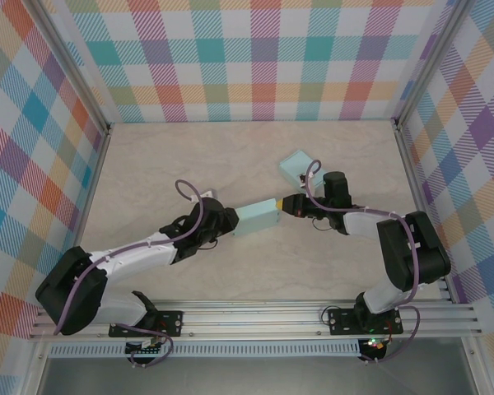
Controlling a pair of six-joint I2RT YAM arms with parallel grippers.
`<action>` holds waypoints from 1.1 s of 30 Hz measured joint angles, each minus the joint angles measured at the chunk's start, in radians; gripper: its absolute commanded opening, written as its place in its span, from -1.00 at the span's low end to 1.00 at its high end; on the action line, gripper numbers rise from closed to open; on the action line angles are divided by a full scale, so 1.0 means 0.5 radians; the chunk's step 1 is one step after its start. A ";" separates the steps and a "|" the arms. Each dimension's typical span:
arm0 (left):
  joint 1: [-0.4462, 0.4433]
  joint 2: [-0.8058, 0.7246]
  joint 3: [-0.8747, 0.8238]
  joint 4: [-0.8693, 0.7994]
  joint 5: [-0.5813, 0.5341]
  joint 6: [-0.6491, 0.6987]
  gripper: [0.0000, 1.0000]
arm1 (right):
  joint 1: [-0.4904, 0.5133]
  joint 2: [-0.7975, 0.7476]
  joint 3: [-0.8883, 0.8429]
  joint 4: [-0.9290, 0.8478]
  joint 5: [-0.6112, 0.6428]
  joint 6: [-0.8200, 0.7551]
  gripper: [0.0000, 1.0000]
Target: Fold the paper box
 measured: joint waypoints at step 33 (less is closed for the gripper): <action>0.027 -0.399 0.085 -0.723 -0.087 0.353 -0.65 | 0.023 -0.054 0.189 -0.479 0.150 0.028 -0.12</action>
